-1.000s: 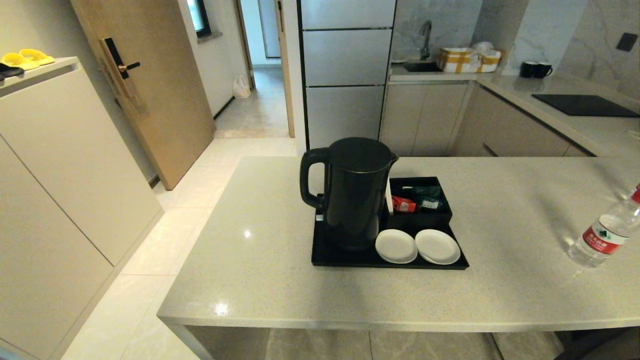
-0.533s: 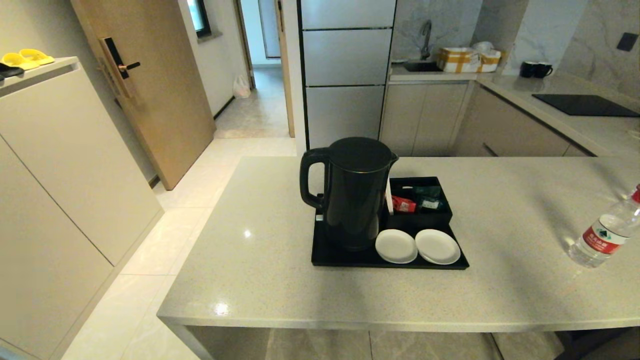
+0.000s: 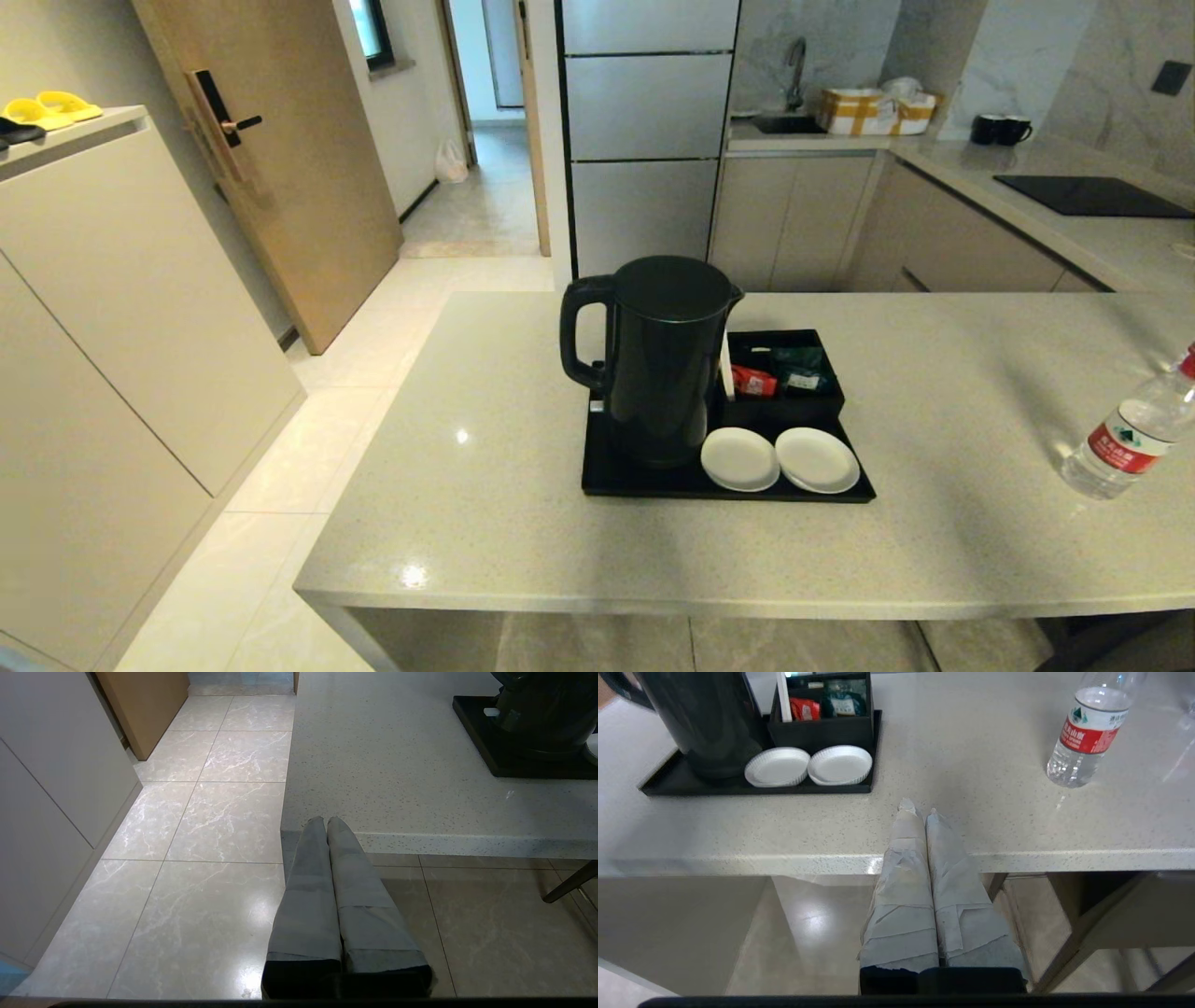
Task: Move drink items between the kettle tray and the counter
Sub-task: Return the bottled water to its original position
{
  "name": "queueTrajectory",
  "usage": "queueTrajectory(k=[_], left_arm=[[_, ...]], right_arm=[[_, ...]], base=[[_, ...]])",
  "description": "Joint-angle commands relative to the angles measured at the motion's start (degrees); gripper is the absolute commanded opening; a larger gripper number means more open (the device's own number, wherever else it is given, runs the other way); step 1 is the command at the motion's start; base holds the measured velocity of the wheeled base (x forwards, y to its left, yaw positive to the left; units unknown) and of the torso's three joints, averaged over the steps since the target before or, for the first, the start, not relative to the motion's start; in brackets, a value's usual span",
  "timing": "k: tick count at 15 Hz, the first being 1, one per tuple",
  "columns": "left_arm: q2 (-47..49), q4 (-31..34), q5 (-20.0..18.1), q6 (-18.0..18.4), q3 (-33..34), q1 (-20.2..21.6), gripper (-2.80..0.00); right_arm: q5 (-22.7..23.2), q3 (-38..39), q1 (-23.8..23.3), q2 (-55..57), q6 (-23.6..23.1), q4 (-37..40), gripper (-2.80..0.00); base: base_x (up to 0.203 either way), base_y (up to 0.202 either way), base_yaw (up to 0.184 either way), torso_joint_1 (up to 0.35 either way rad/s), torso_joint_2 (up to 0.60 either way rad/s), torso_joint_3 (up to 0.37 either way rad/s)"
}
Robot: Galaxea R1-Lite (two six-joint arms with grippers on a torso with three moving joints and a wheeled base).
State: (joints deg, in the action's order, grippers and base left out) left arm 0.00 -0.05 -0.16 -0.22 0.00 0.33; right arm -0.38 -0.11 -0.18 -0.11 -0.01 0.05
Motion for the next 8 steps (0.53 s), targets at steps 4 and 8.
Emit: queueTrajectory(k=[4,8], left_arm=[[0.0,-0.04,-0.02,0.04,0.09,0.02,-2.8],[0.0,0.05,-0.11,0.4,0.05,0.02,-2.8]], right_arm=[[-0.15,0.02,-0.01,0.11,0.47,-0.14,-2.8],[-0.15,0.02,-0.04,0.08,0.59,-0.13,-2.8]], base=[[0.0,0.0,0.0,0.0,0.0,0.0],[0.0,0.0,0.0,0.0,0.0,0.0]])
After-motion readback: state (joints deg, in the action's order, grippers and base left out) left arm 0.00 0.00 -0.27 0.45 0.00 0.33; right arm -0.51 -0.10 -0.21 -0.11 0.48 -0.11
